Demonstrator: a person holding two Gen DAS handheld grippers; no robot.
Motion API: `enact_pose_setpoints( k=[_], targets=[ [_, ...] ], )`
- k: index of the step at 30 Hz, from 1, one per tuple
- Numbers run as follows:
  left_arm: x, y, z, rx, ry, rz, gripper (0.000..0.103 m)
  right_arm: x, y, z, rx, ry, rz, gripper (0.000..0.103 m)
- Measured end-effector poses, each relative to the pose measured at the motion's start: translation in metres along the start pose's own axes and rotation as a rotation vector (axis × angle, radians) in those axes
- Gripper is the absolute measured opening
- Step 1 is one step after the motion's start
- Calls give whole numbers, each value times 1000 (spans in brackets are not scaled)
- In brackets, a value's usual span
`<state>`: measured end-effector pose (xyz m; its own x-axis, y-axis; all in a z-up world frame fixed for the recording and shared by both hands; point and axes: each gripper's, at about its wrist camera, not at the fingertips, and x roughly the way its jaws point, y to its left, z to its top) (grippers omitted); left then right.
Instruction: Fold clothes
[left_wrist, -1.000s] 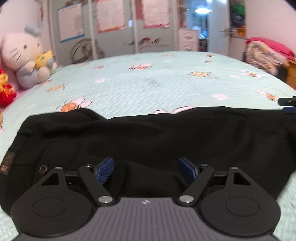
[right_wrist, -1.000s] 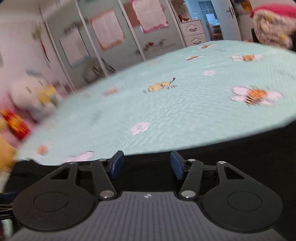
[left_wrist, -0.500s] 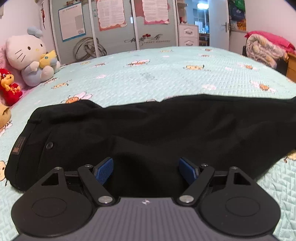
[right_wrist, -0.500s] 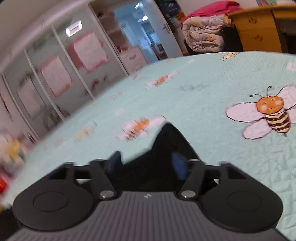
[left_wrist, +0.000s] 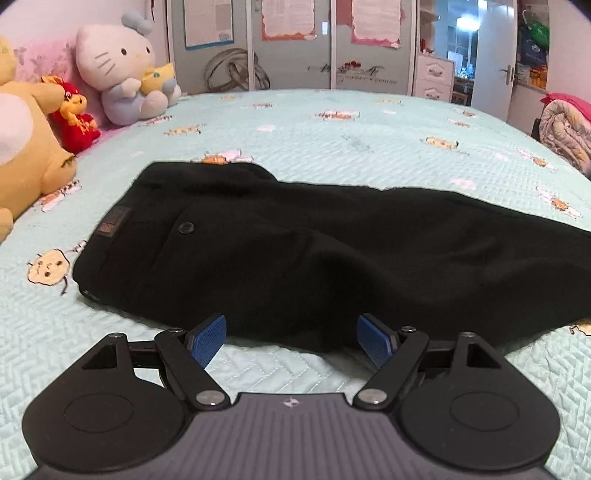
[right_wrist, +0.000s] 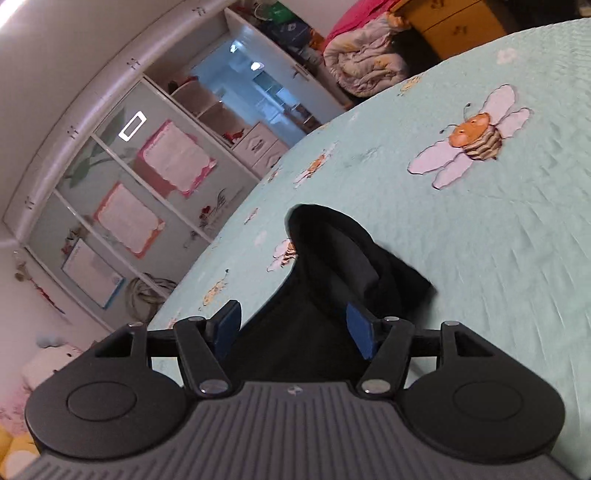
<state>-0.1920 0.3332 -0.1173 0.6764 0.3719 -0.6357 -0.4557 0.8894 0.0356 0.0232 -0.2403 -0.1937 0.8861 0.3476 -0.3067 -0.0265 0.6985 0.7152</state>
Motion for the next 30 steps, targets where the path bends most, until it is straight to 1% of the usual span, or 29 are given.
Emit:
enact_pose_setpoints(
  k=[4,5,7,9,11,12,14,16,17,18,19,20,21,23,26,28,29,30],
  targets=[
    [-6,7,4,-14,-9,15,81,1,8,6,-77,-9,-25,64],
    [-5,8,4,-19,-7,15,81,1,11,12,-116,-30,-25,66],
    [-1,7,5,-29,4,11,81,6,18,30,-198,-62,-30,73],
    [2,2,4,-24,13,11,81,25,22,53,-274,-50,-40,74],
    [5,-5,2,-15,22,11,81,56,23,73,-348,1,-56,74],
    [8,-9,1,-11,30,8,81,74,23,81,-379,42,-67,74],
    [13,-18,-1,1,46,6,81,113,23,90,-430,151,-99,74],
    [20,-28,-2,21,63,8,82,147,21,92,-477,240,-134,74],
    [22,-32,-2,30,68,8,82,162,17,92,-489,287,-139,72],
    [25,-35,-2,38,72,9,82,173,15,91,-496,319,-146,49],
    [26,-39,-2,45,74,12,81,178,15,90,-497,333,-156,29],
    [28,-41,-2,51,77,15,81,178,15,91,-497,326,-147,16],
    [29,-43,-2,56,80,17,82,173,18,94,-496,293,-116,10],
    [32,-45,0,62,82,17,82,161,20,102,-457,231,-59,10],
    [34,-49,0,61,85,12,82,168,11,103,-391,235,-62,10],
    [35,-52,-2,62,87,7,82,173,5,104,-347,237,-65,15],
    [36,-54,-2,63,88,4,82,181,-1,99,-341,277,-92,18],
    [35,-54,-3,65,87,0,82,191,-8,87,-359,322,-129,16]
  ],
)
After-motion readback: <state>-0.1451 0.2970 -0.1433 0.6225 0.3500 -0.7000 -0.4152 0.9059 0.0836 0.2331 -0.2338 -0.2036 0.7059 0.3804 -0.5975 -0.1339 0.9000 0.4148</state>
